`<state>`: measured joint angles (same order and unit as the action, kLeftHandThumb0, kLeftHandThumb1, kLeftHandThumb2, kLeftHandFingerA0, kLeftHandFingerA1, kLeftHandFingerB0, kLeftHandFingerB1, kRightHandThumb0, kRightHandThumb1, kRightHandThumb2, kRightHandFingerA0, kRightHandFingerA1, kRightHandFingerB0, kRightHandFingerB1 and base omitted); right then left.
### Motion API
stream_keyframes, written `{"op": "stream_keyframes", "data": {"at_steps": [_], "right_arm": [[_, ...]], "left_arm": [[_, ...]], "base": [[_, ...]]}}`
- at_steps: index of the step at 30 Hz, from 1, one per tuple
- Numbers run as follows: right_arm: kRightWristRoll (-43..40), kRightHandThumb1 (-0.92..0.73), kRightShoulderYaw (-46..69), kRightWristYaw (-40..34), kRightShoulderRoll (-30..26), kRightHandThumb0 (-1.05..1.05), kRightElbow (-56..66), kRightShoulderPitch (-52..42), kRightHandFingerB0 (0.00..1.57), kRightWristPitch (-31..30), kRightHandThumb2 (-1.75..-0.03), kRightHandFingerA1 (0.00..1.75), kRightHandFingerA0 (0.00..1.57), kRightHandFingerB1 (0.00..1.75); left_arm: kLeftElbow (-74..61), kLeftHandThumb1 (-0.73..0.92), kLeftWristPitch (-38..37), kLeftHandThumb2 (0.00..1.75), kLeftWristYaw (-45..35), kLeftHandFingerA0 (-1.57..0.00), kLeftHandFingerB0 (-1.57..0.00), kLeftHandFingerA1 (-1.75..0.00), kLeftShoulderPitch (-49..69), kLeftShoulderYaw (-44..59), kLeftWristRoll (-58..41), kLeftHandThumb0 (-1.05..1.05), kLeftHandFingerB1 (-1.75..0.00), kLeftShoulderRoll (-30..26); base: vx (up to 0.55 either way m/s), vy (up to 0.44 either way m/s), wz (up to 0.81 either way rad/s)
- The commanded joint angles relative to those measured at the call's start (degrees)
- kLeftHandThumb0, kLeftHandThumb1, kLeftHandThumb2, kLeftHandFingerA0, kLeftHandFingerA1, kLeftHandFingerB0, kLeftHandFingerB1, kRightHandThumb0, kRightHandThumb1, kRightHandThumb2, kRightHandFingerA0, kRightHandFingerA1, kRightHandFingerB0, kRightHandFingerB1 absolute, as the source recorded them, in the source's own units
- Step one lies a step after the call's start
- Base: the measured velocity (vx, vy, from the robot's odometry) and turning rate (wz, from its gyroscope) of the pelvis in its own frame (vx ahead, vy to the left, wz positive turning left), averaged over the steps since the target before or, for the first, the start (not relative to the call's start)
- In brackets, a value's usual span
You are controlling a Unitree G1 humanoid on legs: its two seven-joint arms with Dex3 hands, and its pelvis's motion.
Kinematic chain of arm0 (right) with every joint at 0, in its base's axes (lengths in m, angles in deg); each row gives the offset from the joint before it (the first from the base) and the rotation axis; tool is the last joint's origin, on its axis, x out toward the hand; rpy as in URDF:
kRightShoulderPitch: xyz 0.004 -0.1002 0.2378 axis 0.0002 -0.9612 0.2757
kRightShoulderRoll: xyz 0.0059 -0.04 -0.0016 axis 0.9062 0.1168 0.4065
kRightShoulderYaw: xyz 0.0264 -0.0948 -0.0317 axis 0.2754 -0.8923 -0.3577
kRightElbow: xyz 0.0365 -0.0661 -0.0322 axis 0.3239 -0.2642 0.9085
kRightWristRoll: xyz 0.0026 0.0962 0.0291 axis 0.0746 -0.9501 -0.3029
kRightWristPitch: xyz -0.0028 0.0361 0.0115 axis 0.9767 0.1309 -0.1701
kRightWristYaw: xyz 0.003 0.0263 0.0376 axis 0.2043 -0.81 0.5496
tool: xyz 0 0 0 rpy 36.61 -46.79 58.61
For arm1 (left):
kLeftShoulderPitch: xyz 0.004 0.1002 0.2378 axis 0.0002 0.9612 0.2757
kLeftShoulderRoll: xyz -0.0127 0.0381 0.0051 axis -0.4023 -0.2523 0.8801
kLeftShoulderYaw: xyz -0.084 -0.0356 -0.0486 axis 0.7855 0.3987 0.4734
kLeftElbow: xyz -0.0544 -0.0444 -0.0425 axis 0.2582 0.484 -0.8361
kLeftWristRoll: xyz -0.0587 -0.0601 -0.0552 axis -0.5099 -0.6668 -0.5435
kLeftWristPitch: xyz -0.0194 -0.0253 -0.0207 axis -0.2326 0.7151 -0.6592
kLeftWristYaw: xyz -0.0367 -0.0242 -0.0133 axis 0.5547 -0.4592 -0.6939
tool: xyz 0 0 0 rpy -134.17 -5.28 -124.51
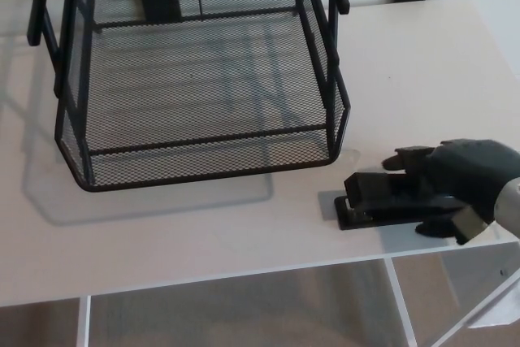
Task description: The robot walks towards a desk on which a file tray is kept in the middle and a stapler is kept to its right. The robot lifts the stapler using its right hand and places it on the file tray.
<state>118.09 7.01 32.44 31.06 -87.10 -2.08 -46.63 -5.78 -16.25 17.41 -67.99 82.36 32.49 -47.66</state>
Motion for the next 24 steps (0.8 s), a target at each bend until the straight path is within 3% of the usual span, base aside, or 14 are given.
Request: {"op": "stream_keyframes", "data": {"at_steps": [1, 3, 4, 7, 10, 12, 14, 15, 16, 18, 19, 21, 22, 24], "right_arm": [[11.5, -0.71, -2.2, -19.1, -0.9, -0.32, -5.2, -5.4, 0.52, 5.2, -0.61, 1.39, 0.95, 0.4], [14.5, -0.69, -3.0, -29.5, -0.7, -0.19, -6.6, -5.9, 0.72, 8.7, -0.63, 1.67, 0.9, 0.49], [14.6, -0.64, -3.1, -34.0, -0.6, -0.17, -7.8, -5.8, 0.88, 11.6, -0.66, 1.52, 0.87, 0.58], [16.0, -0.64, -3.7, -42.6, -0.6, -0.16, -9.9, -5.9, 0.98, 15.2, -0.72, 1.49, 0.87, 0.79], [16.2, -0.64, -3.8, -44.2, -0.7, -0.17, -10.2, -6.0, 0.95, 15.2, -0.72, 1.5, 0.88, 0.84], [16.6, -0.55, -4.1, -47.3, -0.4, -0.14, -11.2, -6.5, 0.89, 15.2, -0.76, 1.57, 0.92, 1.25], [16.1, -0.53, -3.7, -49.3, 0.1, -0.14, -11.7, -7.0, 0.94, 15.9, -0.77, 1.57, 0.96, 1.17], [14.8, -0.57, -3.2, -48.5, -0.1, -0.17, -11.8, -7.5, 0.96, 17.4, -0.76, 1.46, 1.0, 0.86], [14.9, -0.57, -3.3, -48.9, -0.1, -0.17, -12.1, -7.5, 0.97, 17.5, -0.79, 1.52, 1.0, 0.96], [14.8, -0.58, -3.3, -49.6, 0.1, -0.19, -12.8, -7.8, 0.97, 17.7, -0.82, 1.47, 1.02, 0.96], [14.3, -0.6, -3.1, -49.3, 0.2, -0.16, -12.8, -8.2, 0.91, 17.8, -0.86, 1.57, 1.0, 1.18], [14.3, -0.58, -3.0, -49.8, 0.4, -0.19, -13.1, -8.4, 0.95, 18.0, -0.83, 1.51, 0.99, 1.05], [14.3, -0.58, -3.0, -50.5, 0.7, -0.16, -13.4, -8.5, 0.9, 18.0, -0.84, 1.62, 0.97, 1.25], [14.7, -0.48, -3.0, -52.0, 1.3, -0.18, -13.9, -8.6, 1.02, 17.5, -1.0, 1.34, 1.2, 1.21]], "left_arm": [[0.7, 0.62, -0.8, 1.31, -0.2, -0.07, -0.01, -0.7, -0.2, -0.8, 1.2, -0.6, -0.66, -0.6], [1.1, 0.74, -0.9, 1.3, -0.1, -0.25, -0.12, -0.85, -0.9, -1.7, 1.9, -1.05, -0.75, -0.4], [1.3, 0.62, -0.8, 1.31, 0.5, -0.07, 0.0, -0.69, -1.1, -2.4, 2.8, -0.59, -0.65, -0.5], [1.7, 0.63, -1.6, 1.32, 0.1, -0.06, 0.0, -0.69, -1.3, -3.2, 3.1, -0.59, -0.65, -0.7], [2.0, 0.92, -1.6, 0.95, 0.3, -0.22, -0.06, -0.92, -1.7, -3.2, 3.0, -0.99, -0.79, -0.4], [2.2, 0.77, -1.2, 1.32, 0.4, -0.26, -0.07, -0.85, -1.8, -3.2, 2.8, -1.05, -0.71, -0.3], [2.3, 0.75, -0.8, 1.31, 0.2, -0.23, -0.08, -0.84, -1.8, -2.6, 2.1, -1.05, -0.72, -0.2], [2.1, 0.92, -2.4, 0.9, -0.1, -0.2, -0.08, -0.92, -1.3, -3.2, 2.6, -1.03, -0.82, -0.3], [2.0, 0.75, -2.1, 1.31, -0.2, -0.25, -0.1, -0.85, -1.3, -3.1, 2.5, -1.05, -0.74, -0.3], [2.1, 0.62, -2.1, 1.33, 0.3, -0.02, 0.0, -0.68, -1.4, -3.5, 2.9, -0.64, -0.67, -0.3], [2.1, 0.63, -2.5, 1.33, 0.5, -0.02, 0.0, -0.68, -1.3, -4.2, 3.7, -0.62, -0.67, -0.4], [2.6, 0.58, -1.6, 1.29, 0.5, -0.06, 0.0, -0.68, -1.8, -3.7, 3.0, -0.58, -0.64, -0.3], [2.6, 0.76, -1.7, 1.31, 0.5, -0.27, -0.11, -0.85, -1.8, -3.6, 2.8, -1.05, -0.74, -0.2], [2.5, 0.75, -2.9, 1.3, 0.5, -0.3, -0.16, -0.87, -1.4, -4.6, 3.6, -1.05, -0.78, -0.5]], "base": [[0.0, 0.0, 0.0], [0.0, 0.0, 0.0], [0.0, 0.0, 0.0], [0.0, 0.0, 0.0], [0.0, 0.0, 0.0], [0.0, 0.0, 0.0], [0.0, 0.0, 0.0], [0.0, 0.0, 0.0], [0.0, 0.0, 0.0], [0.0, 0.0, 0.0], [0.0, 0.0, 0.0], [0.0, 0.0, 0.0], [0.0, 0.0, 0.0], [0.0, 0.0, 0.0]]}}
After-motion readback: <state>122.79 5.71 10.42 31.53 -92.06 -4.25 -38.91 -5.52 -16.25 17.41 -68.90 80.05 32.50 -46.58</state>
